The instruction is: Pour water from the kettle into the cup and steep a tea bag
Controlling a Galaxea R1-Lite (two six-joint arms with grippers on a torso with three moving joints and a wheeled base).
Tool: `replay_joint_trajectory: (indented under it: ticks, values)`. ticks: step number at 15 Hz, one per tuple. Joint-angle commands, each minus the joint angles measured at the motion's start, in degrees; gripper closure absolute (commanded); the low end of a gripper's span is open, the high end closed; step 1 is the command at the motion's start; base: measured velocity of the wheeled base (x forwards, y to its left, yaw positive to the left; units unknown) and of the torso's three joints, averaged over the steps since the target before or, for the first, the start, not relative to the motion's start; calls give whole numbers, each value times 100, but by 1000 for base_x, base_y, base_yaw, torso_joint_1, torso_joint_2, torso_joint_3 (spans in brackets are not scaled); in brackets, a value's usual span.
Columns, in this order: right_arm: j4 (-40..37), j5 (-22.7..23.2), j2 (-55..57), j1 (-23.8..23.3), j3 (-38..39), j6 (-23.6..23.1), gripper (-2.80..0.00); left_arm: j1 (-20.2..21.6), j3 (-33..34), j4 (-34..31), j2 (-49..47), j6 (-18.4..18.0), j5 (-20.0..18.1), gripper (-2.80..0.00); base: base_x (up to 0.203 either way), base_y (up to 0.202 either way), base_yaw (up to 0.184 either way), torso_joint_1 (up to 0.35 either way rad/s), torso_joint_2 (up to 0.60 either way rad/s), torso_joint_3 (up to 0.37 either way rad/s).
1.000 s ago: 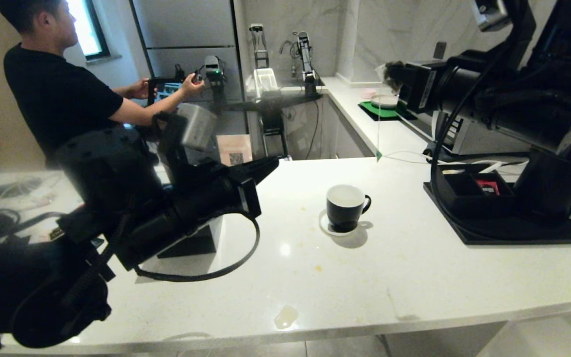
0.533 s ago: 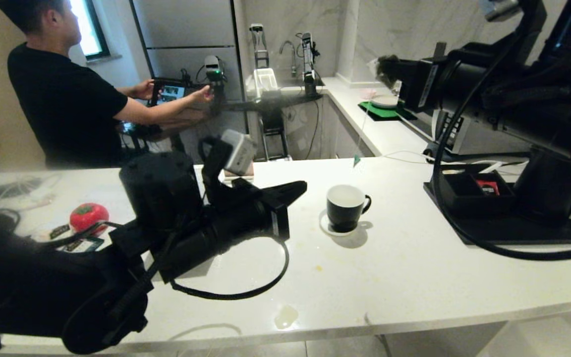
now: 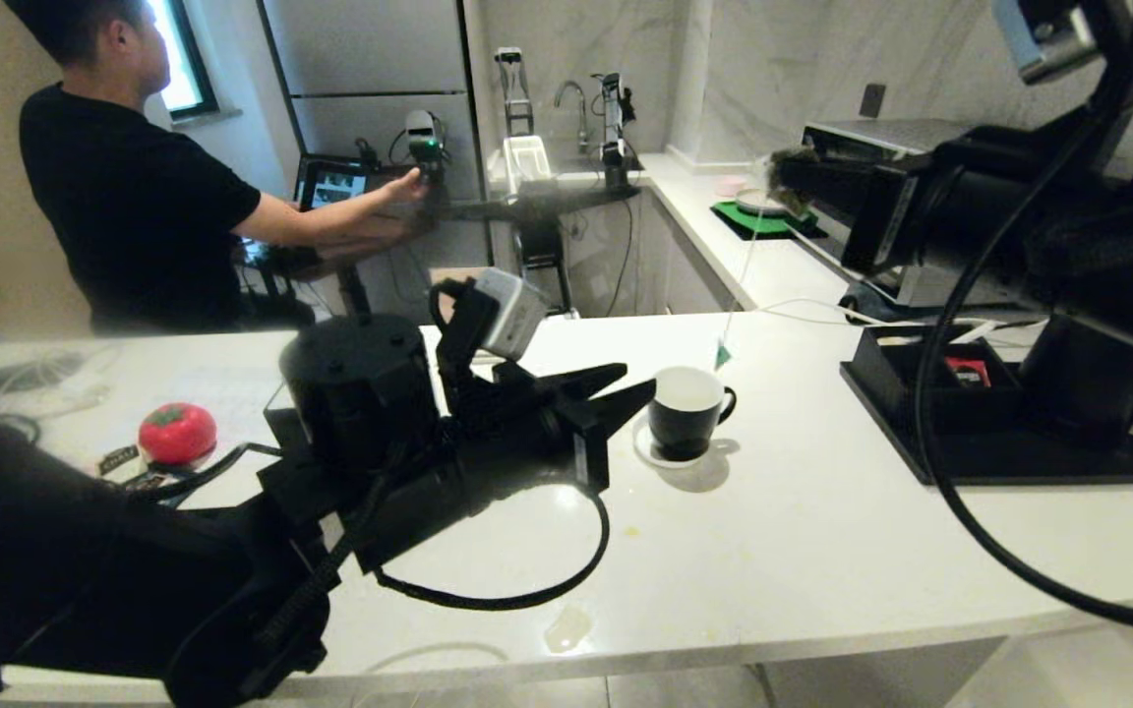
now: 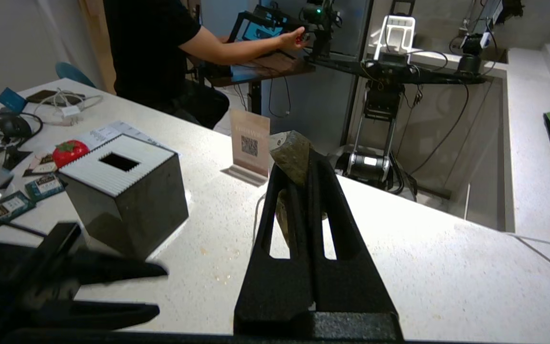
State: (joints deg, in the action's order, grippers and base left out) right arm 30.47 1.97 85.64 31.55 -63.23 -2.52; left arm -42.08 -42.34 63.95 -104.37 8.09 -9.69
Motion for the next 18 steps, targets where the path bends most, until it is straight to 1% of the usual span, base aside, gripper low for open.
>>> replay_joint_trajectory:
  ticks: [1, 4, 8, 12, 18]
  values:
    - [21, -4, -236, 0, 218, -11, 0, -103, -47, 135, -88, 17, 2, -280, 0, 0, 0, 0, 0, 0]
    - [21, -13, -275, 0, 241, -11, 0, -231, -82, 171, -163, 8, 11, -280, 0, 0, 0, 0, 0, 0]
    - [12, -30, -276, 0, 227, -11, 0, -289, -222, 258, -278, -9, 3, -280, 0, 0, 0, 0, 0, 0]
    - [13, -30, -187, 0, 118, -11, 0, -283, -372, 267, -415, -377, 11, -280, 0, 0, 0, 0, 0, 0]
    - [3, -30, 6, 0, -128, -20, 0, -292, -828, 267, -645, -388, 20, -280, 0, 0, 0, 0, 0, 0]
